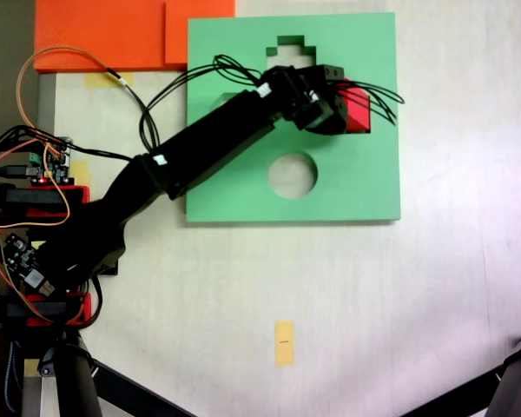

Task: Put the square block into the corresponding hole

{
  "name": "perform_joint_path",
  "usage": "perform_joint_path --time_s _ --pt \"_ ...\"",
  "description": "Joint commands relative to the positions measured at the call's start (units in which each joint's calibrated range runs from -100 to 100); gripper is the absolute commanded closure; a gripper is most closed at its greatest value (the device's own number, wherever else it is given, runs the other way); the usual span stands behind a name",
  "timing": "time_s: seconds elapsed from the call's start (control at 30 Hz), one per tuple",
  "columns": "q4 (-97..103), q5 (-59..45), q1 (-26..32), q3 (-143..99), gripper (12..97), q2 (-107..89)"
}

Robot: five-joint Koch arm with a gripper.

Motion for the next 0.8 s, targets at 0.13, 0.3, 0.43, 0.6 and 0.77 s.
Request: perform_joint_path --time_s 0.13,0.3,0.43,0.6,0.77 --pt "3.9 0.6 0.2 5.1 79.2 1.2" --pt "5.3 0.7 0.0 5.1 78.1 3.1" --pt "7.1 0.7 -0.2 5.1 78.0 4.5" --pt "9.1 0.7 -0.8 5.1 76.8 5.9" --pt "12.3 0.6 -1.3 5.1 75.8 8.1"
